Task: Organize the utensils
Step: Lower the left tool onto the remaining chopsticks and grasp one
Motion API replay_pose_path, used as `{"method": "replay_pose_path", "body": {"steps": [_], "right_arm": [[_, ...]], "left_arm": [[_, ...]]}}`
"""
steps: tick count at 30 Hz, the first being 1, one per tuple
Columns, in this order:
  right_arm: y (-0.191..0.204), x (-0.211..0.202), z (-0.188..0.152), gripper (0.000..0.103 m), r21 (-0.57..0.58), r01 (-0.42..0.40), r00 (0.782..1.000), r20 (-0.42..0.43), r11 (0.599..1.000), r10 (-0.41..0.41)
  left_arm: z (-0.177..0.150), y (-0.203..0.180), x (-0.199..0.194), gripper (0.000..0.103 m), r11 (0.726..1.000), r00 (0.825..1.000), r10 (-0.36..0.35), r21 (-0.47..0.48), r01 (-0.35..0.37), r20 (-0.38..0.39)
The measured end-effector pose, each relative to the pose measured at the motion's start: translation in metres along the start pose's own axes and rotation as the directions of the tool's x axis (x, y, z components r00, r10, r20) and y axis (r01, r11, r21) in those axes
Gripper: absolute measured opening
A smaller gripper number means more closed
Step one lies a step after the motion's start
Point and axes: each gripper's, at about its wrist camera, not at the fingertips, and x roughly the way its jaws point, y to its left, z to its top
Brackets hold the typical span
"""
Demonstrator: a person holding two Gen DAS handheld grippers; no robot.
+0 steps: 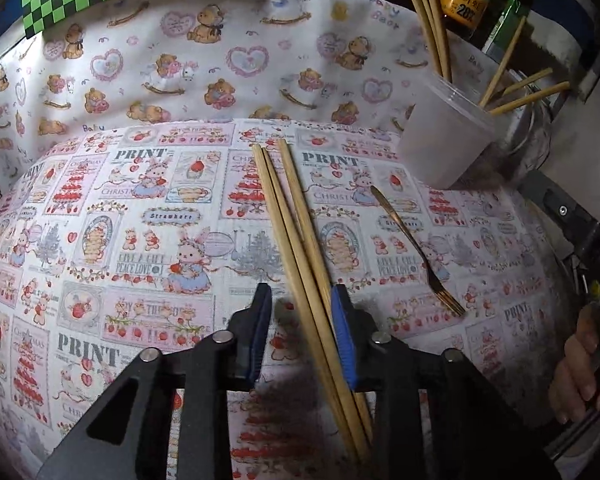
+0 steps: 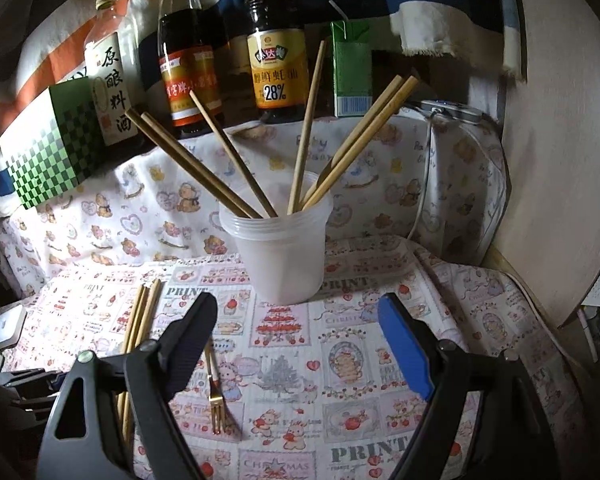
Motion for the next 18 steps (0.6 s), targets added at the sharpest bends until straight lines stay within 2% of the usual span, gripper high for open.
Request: {"method": "replay_pose_path", "body": {"steps": [6,11,18], "right_arm": [[0.006,-0.002,-0.002,0.081,-0.035,0.008,1.0,0.012,0.999,-0.008],[0.013,-0.007,-0.004,0.081,-0.071,0.033,0.998,0.046,0.997,-0.03],[0.013,-0.01,-0.004,0.081,-0.071,0.008,0.999,0.044,0.997,-0.005]], "left_arm": [[0.0,0.004,0.005,0.019,1.0,1.0,0.018,-0.009,-0.018,-0.01],[-0.001,0.004,0.005,0.019,1.0,1.0,0.026,0.003,-0.026,-0.001],[0.0,0.009,0.007,0.015,0.999,0.999,0.033,-0.021,-0.033,-0.006]]}}
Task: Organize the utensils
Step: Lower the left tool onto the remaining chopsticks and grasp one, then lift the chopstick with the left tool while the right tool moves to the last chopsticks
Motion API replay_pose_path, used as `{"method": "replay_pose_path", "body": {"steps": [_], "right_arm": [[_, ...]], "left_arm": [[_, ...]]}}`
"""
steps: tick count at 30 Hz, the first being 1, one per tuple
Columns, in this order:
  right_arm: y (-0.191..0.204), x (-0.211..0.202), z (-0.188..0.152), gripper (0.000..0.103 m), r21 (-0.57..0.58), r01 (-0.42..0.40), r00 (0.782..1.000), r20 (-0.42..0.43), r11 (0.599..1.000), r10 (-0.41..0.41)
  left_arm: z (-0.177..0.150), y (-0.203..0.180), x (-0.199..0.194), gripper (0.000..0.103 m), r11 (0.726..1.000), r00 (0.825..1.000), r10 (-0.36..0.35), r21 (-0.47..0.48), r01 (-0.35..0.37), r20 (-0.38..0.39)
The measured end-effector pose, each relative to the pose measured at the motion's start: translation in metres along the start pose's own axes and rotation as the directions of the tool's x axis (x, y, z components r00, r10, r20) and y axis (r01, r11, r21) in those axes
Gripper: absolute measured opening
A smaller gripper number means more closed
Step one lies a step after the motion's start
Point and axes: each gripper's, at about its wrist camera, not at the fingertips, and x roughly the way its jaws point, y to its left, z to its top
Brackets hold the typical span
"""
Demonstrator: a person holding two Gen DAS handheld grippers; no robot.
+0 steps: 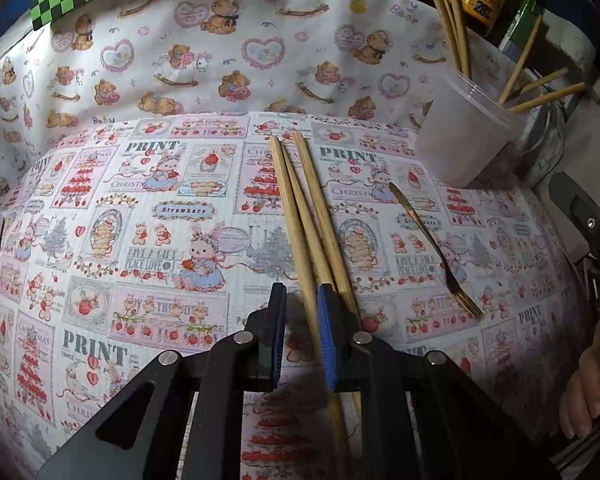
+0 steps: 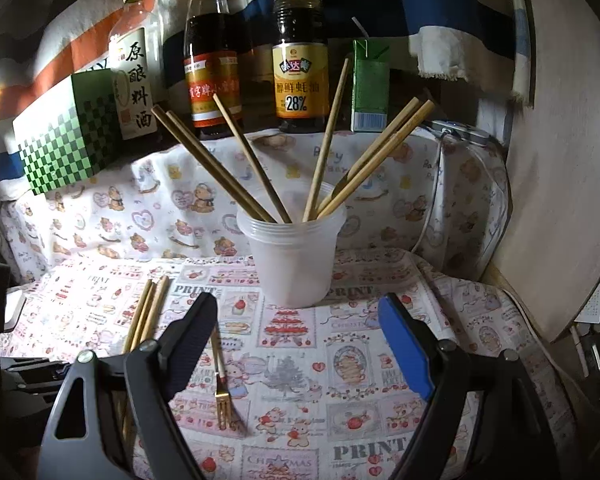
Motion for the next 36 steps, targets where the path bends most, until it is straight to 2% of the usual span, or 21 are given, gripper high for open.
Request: {"method": "replay_pose_path", "body": {"steps": [12,14,15,18,23,26,29,34,36], "right_arm": [[0.004,-0.002,-0.001,0.081,-0.021,0.016,1.0,0.013,1.0,-0.015],[0.005,-0.003,-0.002,0.081,-0.021,0.019,1.0,0.012,1.0,-0.019],[0.004,-0.002,-0.002,0.081,-0.022,0.018,1.0,0.011,1.0,-0.018],[0.004,-0.001,-0.001,0.081,-0.024,0.022,1.0,0.012,0.999,-0.022],[0.006,-0.001,-0.001,0.081,-0.038,0.031,0.999,0.018,0.999,-0.03],[0.007,0.0,-0.002,0.081,-0.044,0.025,1.0,0.017,0.999,-0.024],[0.01,0.002,-0.005,0.081,-0.05,-0.007,1.0,0.0,0.999,0.007],[0.032,0.01,-0.017,0.08,-0.12,-0.121,0.99,-0.09,0.985,0.111],[0.048,0.013,-0.026,0.077,-0.171,-0.2,0.973,-0.15,0.965,0.175]], "left_arm": [[-0.002,-0.004,0.003,0.014,1.0,1.0,-0.005,0.008,0.005,-0.005],[-0.003,-0.006,0.003,0.012,1.0,1.0,0.008,0.018,-0.008,-0.001],[-0.003,-0.007,0.004,0.007,1.0,1.0,0.01,0.019,-0.01,-0.001],[-0.003,-0.004,0.005,0.007,1.0,1.0,-0.008,-0.002,0.008,-0.007],[0.0,0.005,-0.013,0.006,0.999,0.997,-0.018,-0.037,0.021,0.077],[0.0,0.003,-0.033,0.006,0.999,0.985,-0.019,-0.033,0.025,0.171],[-0.002,0.0,-0.055,0.006,1.0,0.96,0.005,-0.018,0.0,0.278],[-0.002,0.003,-0.075,0.006,1.0,0.925,-0.004,-0.018,0.012,0.379],[-0.002,0.002,-0.081,0.006,1.0,0.913,0.001,-0.024,0.009,0.408]]}}
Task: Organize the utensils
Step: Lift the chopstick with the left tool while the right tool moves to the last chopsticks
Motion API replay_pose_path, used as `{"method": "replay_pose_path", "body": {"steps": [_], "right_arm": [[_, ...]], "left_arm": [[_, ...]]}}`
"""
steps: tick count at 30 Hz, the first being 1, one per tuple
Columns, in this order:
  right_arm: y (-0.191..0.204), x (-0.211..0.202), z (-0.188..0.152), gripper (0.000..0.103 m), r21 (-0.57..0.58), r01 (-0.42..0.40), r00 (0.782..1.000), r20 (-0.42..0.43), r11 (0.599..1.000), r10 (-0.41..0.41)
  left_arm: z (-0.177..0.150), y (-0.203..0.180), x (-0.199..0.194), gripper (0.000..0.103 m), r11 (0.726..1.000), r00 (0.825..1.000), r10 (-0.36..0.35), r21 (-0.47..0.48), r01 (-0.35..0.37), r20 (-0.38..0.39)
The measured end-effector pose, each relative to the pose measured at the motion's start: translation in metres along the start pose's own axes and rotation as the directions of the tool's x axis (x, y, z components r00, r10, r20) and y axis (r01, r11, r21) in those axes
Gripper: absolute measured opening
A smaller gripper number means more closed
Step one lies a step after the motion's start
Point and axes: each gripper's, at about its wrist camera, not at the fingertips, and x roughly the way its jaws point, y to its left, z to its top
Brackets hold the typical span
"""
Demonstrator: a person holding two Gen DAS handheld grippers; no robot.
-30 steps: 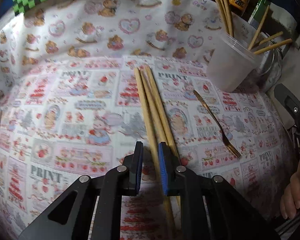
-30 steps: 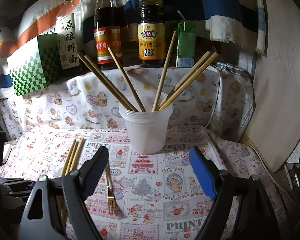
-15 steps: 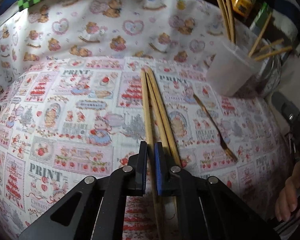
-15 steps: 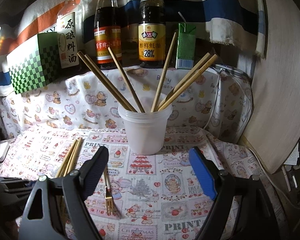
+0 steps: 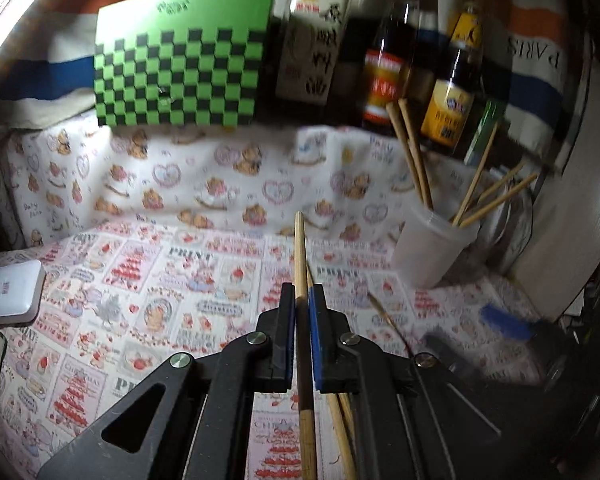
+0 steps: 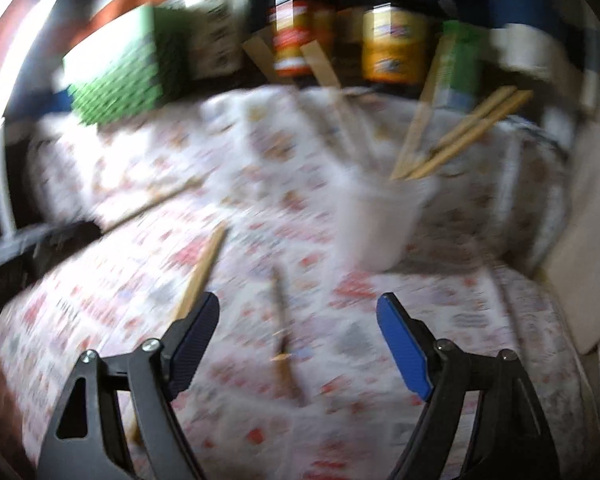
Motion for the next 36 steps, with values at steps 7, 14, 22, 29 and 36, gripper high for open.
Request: {"method": "replay_pose_path", "body": {"steps": [7,14,22,29,36], "right_arm": [[0.038,0.011,-0.02,0.069,-0.142,-0.105,0.992,-0.091,0.984,0.093],[0.044,0.02,-0.027,0.065,-0.161,-0.143,0.983,-0.142,0.976,0.121],[0.052,0.025,-0.03,0.054,-0.192,-0.165,0.973,-0.195,0.967,0.127],[0.053,0.025,-0.031,0.048,-0.199,-0.157,0.974,-0.196,0.967,0.118],[0.054,0.023,-0.031,0.042,-0.198,-0.16,0.974,-0.192,0.967,0.122]], "left_arm": [[0.003,0.003,0.001,0.006,1.0,1.0,0.03,-0.001,-0.03,-0.004],[-0.001,0.026,0.026,0.006,0.992,0.989,0.075,-0.088,-0.087,-0.127],[-0.003,0.043,0.03,0.006,0.983,0.987,0.068,-0.162,-0.091,-0.144],[0.003,0.029,0.013,0.006,0.988,0.99,0.133,-0.076,-0.136,-0.04],[0.0,0.034,0.021,0.006,0.983,0.984,0.156,-0.082,-0.163,-0.084]]}}
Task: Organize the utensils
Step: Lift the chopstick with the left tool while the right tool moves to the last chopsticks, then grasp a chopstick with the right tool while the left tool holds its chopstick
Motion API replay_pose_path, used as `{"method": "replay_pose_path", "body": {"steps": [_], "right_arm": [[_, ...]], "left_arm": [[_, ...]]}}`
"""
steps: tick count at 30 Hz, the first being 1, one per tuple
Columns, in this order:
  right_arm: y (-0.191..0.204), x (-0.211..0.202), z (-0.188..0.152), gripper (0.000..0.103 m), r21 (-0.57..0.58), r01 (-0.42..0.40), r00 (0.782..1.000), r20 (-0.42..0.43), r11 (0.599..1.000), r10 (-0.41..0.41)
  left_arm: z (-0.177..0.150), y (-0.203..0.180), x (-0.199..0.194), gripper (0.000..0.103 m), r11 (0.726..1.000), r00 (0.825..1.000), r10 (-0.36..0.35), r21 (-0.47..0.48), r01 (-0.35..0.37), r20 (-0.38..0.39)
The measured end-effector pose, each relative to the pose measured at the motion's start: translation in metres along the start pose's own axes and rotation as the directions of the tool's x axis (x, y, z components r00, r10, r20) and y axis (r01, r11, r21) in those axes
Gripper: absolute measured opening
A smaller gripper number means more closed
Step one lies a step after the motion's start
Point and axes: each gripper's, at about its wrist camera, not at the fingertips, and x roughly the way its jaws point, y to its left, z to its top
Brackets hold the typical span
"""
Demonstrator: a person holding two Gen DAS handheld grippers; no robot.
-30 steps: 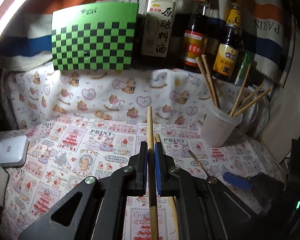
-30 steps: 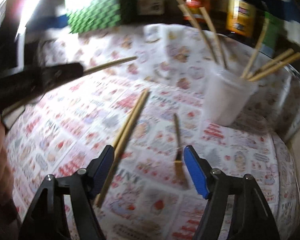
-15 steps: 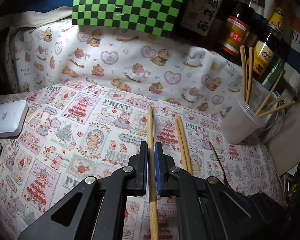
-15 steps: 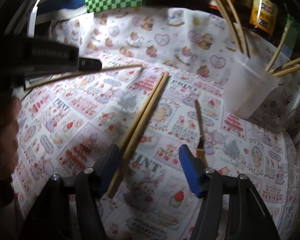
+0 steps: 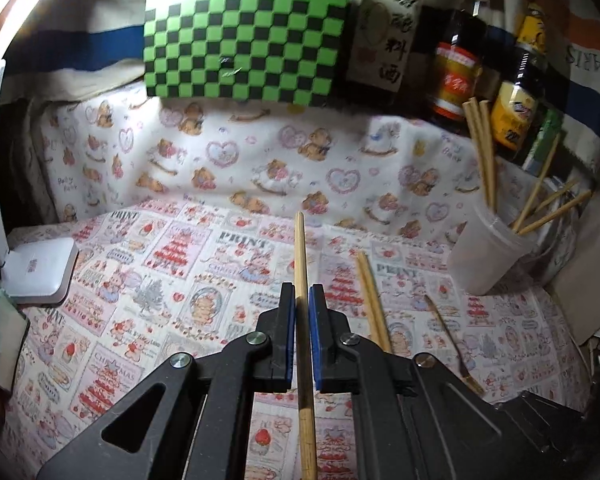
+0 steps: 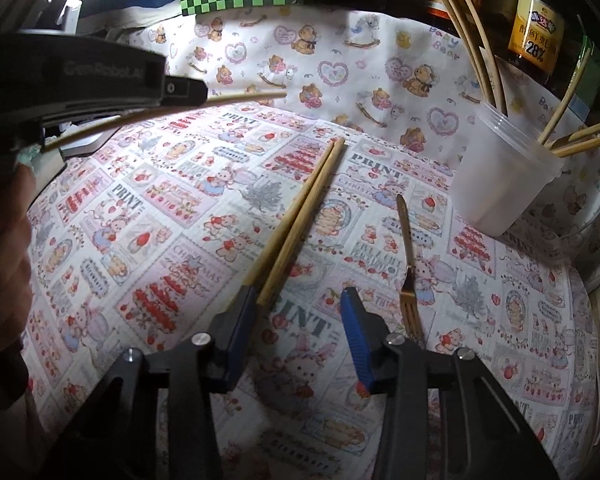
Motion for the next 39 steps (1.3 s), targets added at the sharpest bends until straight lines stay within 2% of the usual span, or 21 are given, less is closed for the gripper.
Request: {"method": "replay_pose_path", "body": {"steps": [3,7,9,12,14,16,19,22,24,26,30,33,36,39], "right_arm": [[-0.001,-0.001,-0.001,0.038,0.024,-0.017,1.0,-0.001,1.0,0.017],[0.005,0.002,-0.002,0.033,0.009,-0.013,1.0,-0.01,1.0,0.013],[0.01,0.002,-0.004,0.028,-0.007,-0.006,1.0,-0.007,1.0,0.006],[0.011,0.002,-0.004,0.018,-0.01,-0.004,1.0,-0.005,1.0,0.004],[0.01,0.002,-0.004,0.007,-0.003,0.004,1.0,-0.005,1.0,-0.004],[0.005,0.002,-0.004,0.006,0.03,0.018,1.0,0.003,0.999,-0.018],[-0.007,-0.008,-0.002,0.006,0.089,0.005,0.998,0.06,0.996,-0.01],[-0.017,-0.028,0.002,0.005,0.134,-0.021,0.987,0.16,0.991,-0.001],[-0.025,-0.046,0.002,0.005,0.171,-0.033,0.968,0.249,0.985,-0.011],[-0.031,-0.062,0.002,0.005,0.213,-0.018,0.943,0.328,0.977,-0.054],[-0.049,-0.096,-0.001,0.005,0.277,-0.075,0.869,0.49,0.958,-0.074],[-0.054,-0.115,-0.004,0.005,0.284,-0.094,0.813,0.575,0.954,-0.091],[-0.056,-0.133,-0.007,0.005,0.281,-0.098,0.758,0.642,0.955,-0.111],[-0.059,-0.149,-0.009,0.005,0.274,-0.079,0.723,0.678,0.958,-0.135]], "left_arm": [[-0.001,0.006,0.006,0.006,0.999,0.999,0.031,-0.019,-0.031,-0.026],[-0.001,0.011,0.01,0.006,0.999,0.999,0.003,-0.048,-0.005,-0.044],[-0.001,0.011,0.011,0.006,0.999,0.999,-0.015,-0.053,0.012,-0.049],[-0.002,0.007,0.009,0.006,0.999,0.999,-0.001,-0.033,0.0,-0.034],[-0.002,0.005,0.007,0.006,1.0,1.0,-0.001,-0.026,0.0,-0.026],[-0.001,0.005,0.007,0.006,1.0,1.0,-0.008,-0.025,0.008,-0.027],[-0.001,0.006,0.007,0.006,0.999,0.999,-0.032,-0.036,0.031,-0.037],[-0.001,0.006,0.007,0.006,0.998,0.998,-0.04,-0.041,0.038,-0.041],[-0.001,0.006,0.007,0.006,0.998,0.998,-0.04,-0.039,0.039,-0.038],[-0.001,0.004,0.006,0.006,0.999,0.998,-0.049,-0.025,0.048,-0.039],[-0.003,-0.006,0.002,0.006,0.997,0.997,-0.07,0.028,0.071,-0.032],[-0.006,-0.013,0.004,0.006,0.994,0.995,-0.085,0.066,0.089,-0.057],[-0.01,-0.019,0.014,0.006,0.992,0.99,-0.067,0.103,0.08,-0.126],[-0.013,-0.019,0.021,0.006,0.985,0.968,-0.117,0.101,0.142,-0.22]]}}
